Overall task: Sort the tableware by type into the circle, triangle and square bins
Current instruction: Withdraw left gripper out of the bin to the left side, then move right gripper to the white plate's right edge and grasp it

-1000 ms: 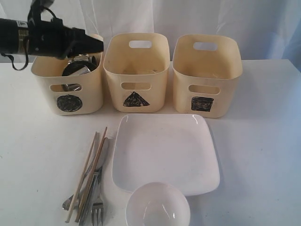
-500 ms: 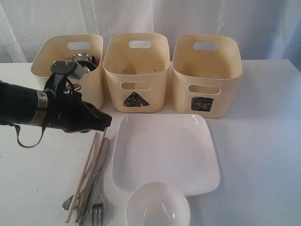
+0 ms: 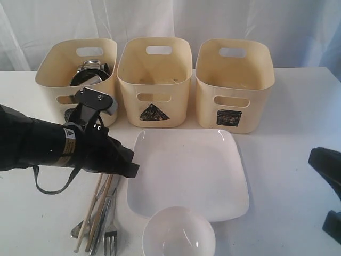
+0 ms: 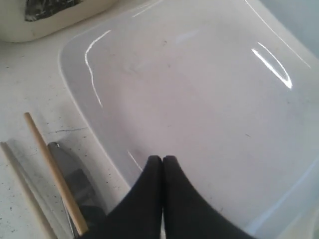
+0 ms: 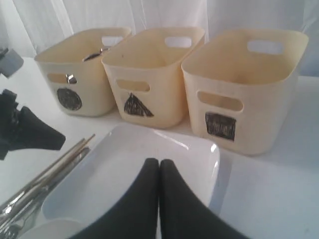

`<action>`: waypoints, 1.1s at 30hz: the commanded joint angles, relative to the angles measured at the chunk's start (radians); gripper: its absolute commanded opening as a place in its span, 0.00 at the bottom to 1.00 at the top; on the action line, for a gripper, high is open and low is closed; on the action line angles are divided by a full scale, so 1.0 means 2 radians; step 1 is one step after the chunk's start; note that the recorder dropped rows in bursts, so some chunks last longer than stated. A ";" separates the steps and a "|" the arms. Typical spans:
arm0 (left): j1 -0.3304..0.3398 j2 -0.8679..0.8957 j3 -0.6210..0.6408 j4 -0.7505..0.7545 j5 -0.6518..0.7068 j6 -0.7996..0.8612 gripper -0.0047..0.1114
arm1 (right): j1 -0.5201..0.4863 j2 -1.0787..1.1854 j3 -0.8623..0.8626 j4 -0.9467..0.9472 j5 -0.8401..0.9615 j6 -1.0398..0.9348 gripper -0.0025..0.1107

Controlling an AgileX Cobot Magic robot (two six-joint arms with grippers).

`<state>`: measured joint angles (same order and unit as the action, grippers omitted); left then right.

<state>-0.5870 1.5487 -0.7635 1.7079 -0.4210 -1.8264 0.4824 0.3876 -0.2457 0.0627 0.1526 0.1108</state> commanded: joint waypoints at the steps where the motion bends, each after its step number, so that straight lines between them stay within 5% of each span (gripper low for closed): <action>1: -0.002 -0.009 0.002 -0.010 0.032 -0.030 0.04 | -0.003 0.002 -0.002 -0.003 -0.036 0.030 0.02; 7: 0.011 -0.057 0.011 -0.012 0.119 -0.066 0.04 | -0.003 0.002 -0.007 -0.003 -0.051 0.081 0.02; 12: 0.043 -0.115 0.021 -0.007 0.089 -0.066 0.04 | -0.009 0.040 -0.032 -0.005 -0.024 0.110 0.02; 24: 0.051 -0.147 0.027 0.000 0.056 -0.068 0.04 | -0.062 0.424 -0.305 -0.042 0.221 0.067 0.03; 33: 0.051 -0.147 0.027 0.000 0.043 -0.068 0.04 | -0.131 0.557 -0.408 0.016 0.329 -0.034 0.43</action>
<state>-0.4881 1.2656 -0.7185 1.6940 -0.3279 -1.9534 0.2672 1.4453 -1.0445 0.0279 0.7753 0.1248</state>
